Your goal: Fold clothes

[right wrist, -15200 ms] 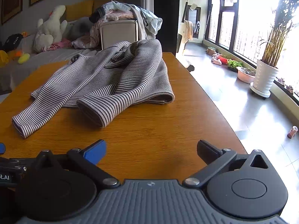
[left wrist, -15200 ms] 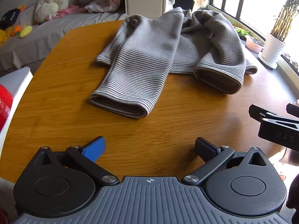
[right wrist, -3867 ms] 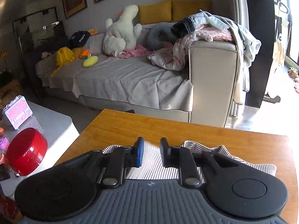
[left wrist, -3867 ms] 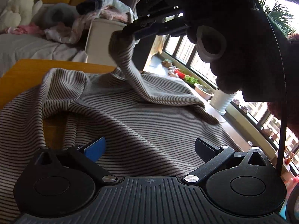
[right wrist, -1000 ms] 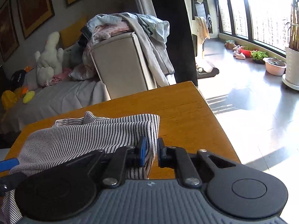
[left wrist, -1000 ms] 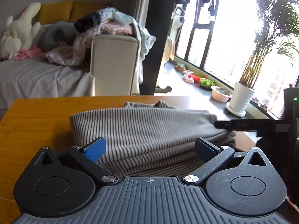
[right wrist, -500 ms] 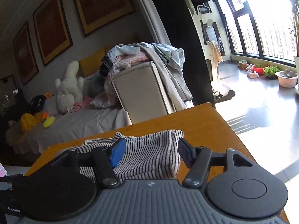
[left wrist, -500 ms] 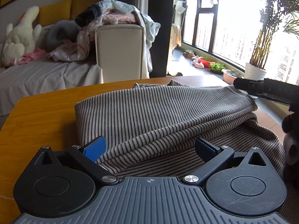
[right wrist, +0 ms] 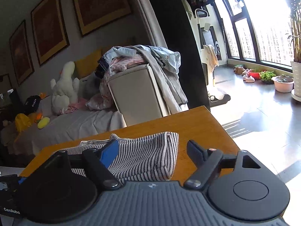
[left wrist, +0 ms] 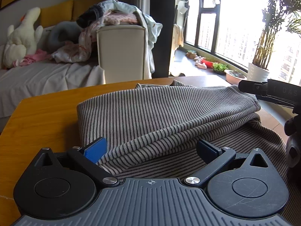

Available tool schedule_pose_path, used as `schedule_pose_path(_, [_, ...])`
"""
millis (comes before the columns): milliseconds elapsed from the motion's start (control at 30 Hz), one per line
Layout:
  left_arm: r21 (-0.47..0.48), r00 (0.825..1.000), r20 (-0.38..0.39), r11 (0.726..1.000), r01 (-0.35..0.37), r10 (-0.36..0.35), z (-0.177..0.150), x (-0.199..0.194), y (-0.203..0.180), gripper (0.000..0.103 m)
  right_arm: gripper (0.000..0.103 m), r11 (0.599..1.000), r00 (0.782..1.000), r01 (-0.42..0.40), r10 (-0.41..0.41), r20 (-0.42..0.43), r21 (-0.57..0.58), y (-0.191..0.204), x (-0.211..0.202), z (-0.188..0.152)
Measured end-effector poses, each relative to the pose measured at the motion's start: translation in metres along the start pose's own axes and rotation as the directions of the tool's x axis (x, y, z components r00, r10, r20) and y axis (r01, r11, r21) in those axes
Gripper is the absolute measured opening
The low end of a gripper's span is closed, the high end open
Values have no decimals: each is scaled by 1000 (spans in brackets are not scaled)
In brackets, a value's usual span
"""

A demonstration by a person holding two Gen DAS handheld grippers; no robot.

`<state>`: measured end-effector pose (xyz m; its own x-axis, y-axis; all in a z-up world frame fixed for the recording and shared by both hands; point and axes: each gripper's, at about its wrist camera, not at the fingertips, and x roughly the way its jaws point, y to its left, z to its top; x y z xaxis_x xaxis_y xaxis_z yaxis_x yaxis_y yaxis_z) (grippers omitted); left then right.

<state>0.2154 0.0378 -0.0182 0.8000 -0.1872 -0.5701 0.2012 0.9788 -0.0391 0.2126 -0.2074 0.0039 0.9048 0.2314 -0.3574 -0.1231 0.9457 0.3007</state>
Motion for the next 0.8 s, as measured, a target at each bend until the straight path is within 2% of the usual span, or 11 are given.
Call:
schedule_pose_path(367, [-56,1000,28,998,5,-4,-3,-5,9,103,81,999,998,30,-32,-48,-34,5,7,0])
schedule_pose_path(600, [-68,1000,16,998,-14,15,-3,-3,11,103,83,997,995,54,-58,-76,-52,8,11,1])
schedule_pose_path(700, [-68,1000,7,998,-20,21,-3,-2,10,103,83,988,993,69,-82,-88,-136,20,10,5])
schedule_pose_path(800, [-72,1000,7,997,-17,17,-3,-3,11,103,87,986,998,24,-32,-45,-164,31,-5,12])
